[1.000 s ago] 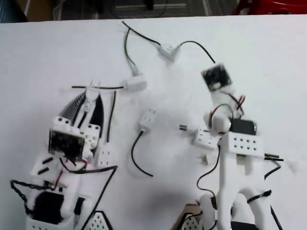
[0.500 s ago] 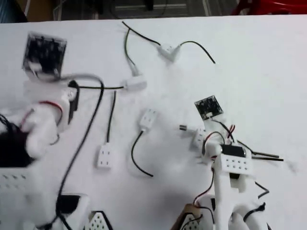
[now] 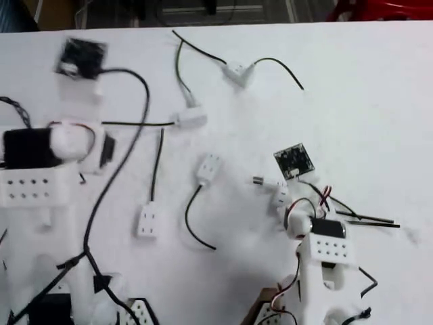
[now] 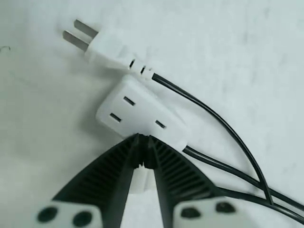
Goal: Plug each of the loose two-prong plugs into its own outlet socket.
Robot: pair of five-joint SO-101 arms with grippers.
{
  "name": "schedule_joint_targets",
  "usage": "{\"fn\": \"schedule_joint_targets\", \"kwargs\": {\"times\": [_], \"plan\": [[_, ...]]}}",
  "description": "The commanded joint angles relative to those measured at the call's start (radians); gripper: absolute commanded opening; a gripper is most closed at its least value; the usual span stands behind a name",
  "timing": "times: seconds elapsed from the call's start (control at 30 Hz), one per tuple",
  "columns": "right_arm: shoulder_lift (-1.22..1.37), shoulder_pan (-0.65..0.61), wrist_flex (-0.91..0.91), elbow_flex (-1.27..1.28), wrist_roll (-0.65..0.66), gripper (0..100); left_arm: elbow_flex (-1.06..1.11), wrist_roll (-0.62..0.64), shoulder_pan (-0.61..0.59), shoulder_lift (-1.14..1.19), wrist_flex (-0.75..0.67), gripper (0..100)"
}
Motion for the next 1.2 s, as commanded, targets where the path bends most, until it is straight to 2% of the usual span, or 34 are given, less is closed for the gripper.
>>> {"fn": "schedule_joint_targets", "kwargs": {"times": [0.0, 0.13, 0.3, 0.47, 0.63, 0.73, 0.83, 1.03, 1.17], "plan": [[-0.042, -0.013, 0.004, 0.023, 0.003, 2.0, 0.11, -0.011, 0.008, -0.061, 0.048, 2], [-0.096, -0.013, 0.004, 0.051, 0.003, 2.0, 0.232, 0.011, 0.015, -0.077, 0.044, 2], [-0.148, -0.013, 0.004, 0.077, 0.003, 2.0, 0.327, 0.153, 0.012, -0.076, 0.041, 2], [-0.163, -0.013, 0.002, 0.084, 0.005, 2.0, 0.362, 0.114, 0.035, -0.074, 0.043, 2], [-0.157, -0.013, -0.019, 0.086, 0.005, 1.9, 0.557, 0.005, 0.13, -0.074, 0.041, 2], [-0.157, -0.013, -0.021, 0.086, 0.005, 1.9, 0.563, 0.018, 0.143, -0.082, 0.02, 2], [-0.157, -0.013, -0.022, 0.086, 0.005, 1.9, 0.569, 0.091, 0.154, -0.081, 0.012, 2], [-0.156, -0.013, -0.022, 0.086, 0.005, 1.9, 0.572, 0.358, 0.18, -0.074, -0.018, 2], [-0.156, -0.013, -0.022, 0.086, 0.005, 1.9, 0.621, 0.404, 0.275, -0.074, -0.057, 2]]}}
